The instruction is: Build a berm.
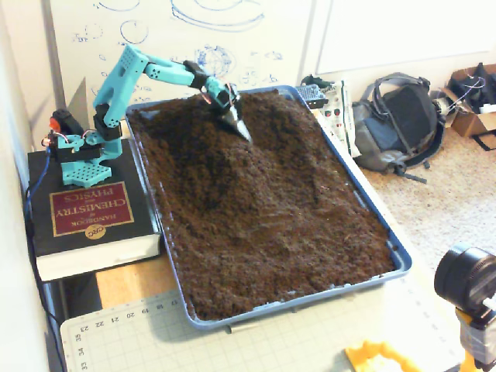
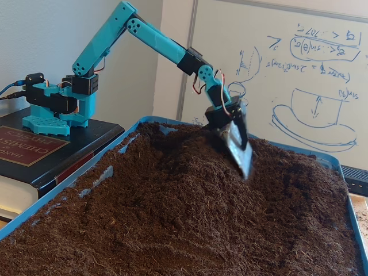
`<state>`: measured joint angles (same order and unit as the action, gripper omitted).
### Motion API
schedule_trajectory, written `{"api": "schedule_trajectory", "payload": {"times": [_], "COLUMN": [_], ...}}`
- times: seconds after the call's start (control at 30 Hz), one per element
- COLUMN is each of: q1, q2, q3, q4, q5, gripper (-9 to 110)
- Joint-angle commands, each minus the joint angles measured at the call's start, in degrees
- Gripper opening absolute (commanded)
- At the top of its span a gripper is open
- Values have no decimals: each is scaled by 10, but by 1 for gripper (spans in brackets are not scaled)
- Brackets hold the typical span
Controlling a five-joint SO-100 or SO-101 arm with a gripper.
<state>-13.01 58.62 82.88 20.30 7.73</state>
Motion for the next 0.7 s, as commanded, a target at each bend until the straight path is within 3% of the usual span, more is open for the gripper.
{"api": "schedule_trajectory", "payload": {"times": [0.0,0.37,0.67], "q1": [61,210,223], "q2": [89,-131,-313], "q3": [-105,-283,-391], "q4": [1,-6,0], "q5": [-2,-7,-7], "gripper": [0,0,0]}}
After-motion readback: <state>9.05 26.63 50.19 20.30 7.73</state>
